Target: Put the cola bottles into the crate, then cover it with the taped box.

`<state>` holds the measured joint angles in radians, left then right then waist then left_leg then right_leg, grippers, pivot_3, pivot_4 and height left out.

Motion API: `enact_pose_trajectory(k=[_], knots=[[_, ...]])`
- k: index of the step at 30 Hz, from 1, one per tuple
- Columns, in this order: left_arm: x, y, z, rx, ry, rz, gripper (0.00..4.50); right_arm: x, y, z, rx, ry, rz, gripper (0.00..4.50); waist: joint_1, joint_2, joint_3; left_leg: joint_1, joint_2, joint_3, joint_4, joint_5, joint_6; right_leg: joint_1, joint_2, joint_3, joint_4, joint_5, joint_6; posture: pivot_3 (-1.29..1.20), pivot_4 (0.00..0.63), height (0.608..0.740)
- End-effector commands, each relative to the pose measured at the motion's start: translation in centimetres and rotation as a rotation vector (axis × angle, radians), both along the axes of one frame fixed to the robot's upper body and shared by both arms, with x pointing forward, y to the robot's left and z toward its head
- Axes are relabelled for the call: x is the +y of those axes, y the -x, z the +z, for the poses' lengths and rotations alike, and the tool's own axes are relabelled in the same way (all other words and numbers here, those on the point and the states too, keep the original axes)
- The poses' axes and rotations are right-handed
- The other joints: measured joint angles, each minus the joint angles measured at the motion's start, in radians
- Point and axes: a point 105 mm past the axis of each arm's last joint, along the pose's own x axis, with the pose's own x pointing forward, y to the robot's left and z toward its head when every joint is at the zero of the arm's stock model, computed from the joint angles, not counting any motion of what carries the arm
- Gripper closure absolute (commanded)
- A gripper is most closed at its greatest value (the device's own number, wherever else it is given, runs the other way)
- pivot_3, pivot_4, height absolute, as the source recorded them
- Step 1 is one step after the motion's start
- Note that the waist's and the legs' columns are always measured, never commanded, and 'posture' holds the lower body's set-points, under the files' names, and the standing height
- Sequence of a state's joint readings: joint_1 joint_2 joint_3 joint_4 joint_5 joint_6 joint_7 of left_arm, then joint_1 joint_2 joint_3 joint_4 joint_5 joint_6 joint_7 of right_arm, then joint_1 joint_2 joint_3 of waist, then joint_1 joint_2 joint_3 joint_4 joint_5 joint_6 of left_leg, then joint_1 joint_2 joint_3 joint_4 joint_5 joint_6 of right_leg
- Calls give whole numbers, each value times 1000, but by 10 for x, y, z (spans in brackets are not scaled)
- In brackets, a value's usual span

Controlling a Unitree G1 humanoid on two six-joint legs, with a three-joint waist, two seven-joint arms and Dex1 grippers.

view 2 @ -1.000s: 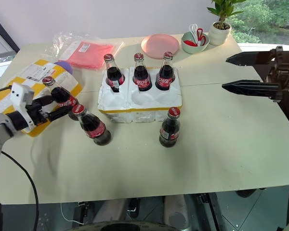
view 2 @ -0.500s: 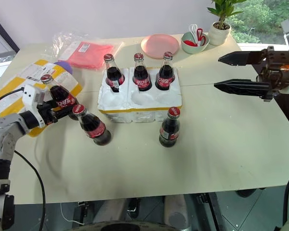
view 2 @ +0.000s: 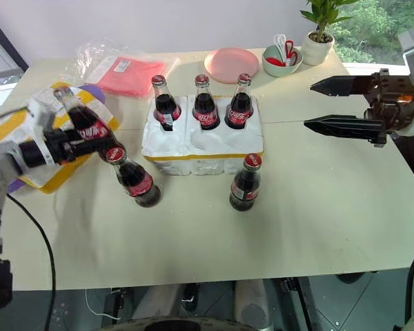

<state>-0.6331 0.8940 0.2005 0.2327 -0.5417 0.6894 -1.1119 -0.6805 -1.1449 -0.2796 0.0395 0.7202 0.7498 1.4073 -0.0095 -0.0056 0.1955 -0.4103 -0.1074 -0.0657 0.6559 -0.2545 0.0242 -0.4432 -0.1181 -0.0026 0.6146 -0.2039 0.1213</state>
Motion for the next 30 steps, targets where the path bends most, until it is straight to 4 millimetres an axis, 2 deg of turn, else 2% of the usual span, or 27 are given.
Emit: enact_pose_trajectory(k=[1,6,10,13,18,24,30], knots=[[-33,14,57,-107,18,-234,1764,4,6,6,-55,0,8,0,3,0,0,0,0,0,1,0,0,0,0,0,0,0,0,0,150,740],[-69,4,78,-139,6,-403,1764,2,11,6,-63,-21,-27,0,0,0,0,-1,0,1,6,0,0,2,0,0,1,1,2,0,150,740],[-100,-9,77,-154,-32,-505,1764,-2,17,6,-76,-34,-68,0,1,0,0,-1,0,1,7,0,1,2,1,0,2,1,2,0,150,740],[-117,-18,73,-164,-54,-550,1764,-5,21,4,-79,-36,-97,0,0,-1,1,-1,0,2,7,0,1,2,0,0,2,1,2,0,150,740],[-139,-29,77,-177,-29,-601,1764,-9,29,1,-80,-44,-142,0,1,-1,1,-2,0,2,7,0,1,1,0,0,2,1,2,0,150,740],[-159,-27,80,-187,15,-687,1764,-13,34,-3,-77,-51,-186,0,2,-1,1,-3,0,3,8,-2,4,1,0,0,2,2,3,0,150,740],[-170,-25,64,-178,-5,-723,1764,-16,34,-3,-84,-65,-215,0,1,-2,1,-3,0,3,9,-2,5,1,0,0,2,2,3,0,150,740]])
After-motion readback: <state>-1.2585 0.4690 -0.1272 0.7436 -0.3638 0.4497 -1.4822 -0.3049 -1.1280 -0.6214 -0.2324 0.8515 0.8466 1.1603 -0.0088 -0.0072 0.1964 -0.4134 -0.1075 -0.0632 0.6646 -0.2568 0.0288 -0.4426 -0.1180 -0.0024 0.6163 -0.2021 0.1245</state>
